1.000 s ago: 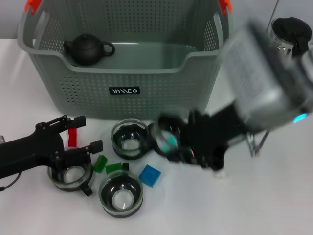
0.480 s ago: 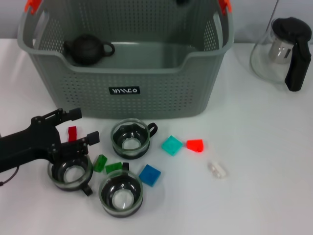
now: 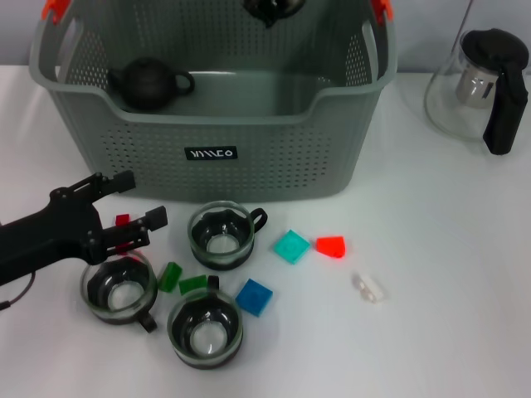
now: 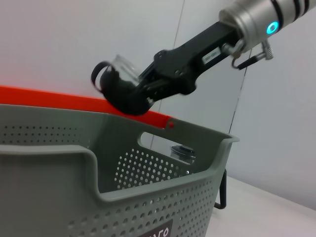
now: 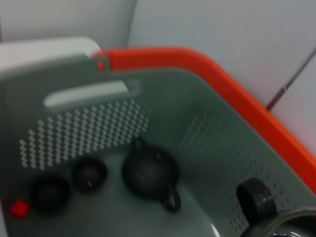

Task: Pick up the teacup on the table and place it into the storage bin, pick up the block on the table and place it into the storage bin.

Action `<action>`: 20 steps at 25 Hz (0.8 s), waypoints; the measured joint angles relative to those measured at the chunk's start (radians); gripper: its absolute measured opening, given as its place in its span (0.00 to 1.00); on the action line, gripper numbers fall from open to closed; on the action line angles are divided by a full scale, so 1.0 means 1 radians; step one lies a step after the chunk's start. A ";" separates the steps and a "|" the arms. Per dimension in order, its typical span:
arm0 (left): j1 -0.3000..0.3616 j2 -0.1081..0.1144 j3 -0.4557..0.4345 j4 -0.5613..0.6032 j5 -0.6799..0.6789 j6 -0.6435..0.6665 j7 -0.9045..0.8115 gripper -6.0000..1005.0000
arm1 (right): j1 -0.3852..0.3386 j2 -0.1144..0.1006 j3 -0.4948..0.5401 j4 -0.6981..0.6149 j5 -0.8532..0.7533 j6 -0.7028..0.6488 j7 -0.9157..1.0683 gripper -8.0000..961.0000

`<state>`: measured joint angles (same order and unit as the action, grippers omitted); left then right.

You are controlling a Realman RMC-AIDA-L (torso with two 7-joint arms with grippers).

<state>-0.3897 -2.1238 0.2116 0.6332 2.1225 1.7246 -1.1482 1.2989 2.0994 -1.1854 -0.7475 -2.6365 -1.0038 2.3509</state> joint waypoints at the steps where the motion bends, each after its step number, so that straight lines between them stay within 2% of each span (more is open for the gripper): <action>1: 0.000 0.000 0.000 -0.002 0.000 -0.002 0.000 0.86 | 0.016 0.001 -0.005 0.039 -0.014 0.025 0.004 0.07; 5: -0.001 0.000 0.000 -0.012 0.000 -0.005 0.000 0.86 | 0.053 0.004 -0.042 0.146 -0.058 0.080 0.037 0.07; 9: -0.004 -0.001 0.000 -0.014 0.000 -0.008 0.000 0.86 | 0.054 0.003 -0.093 0.188 -0.077 0.110 0.083 0.07; 20: -0.005 -0.001 0.000 -0.024 0.001 -0.008 0.000 0.86 | 0.046 0.003 -0.097 0.283 -0.076 0.159 0.083 0.09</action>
<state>-0.3945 -2.1246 0.2117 0.6097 2.1231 1.7162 -1.1477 1.3447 2.1025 -1.2824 -0.4644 -2.7125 -0.8451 2.4337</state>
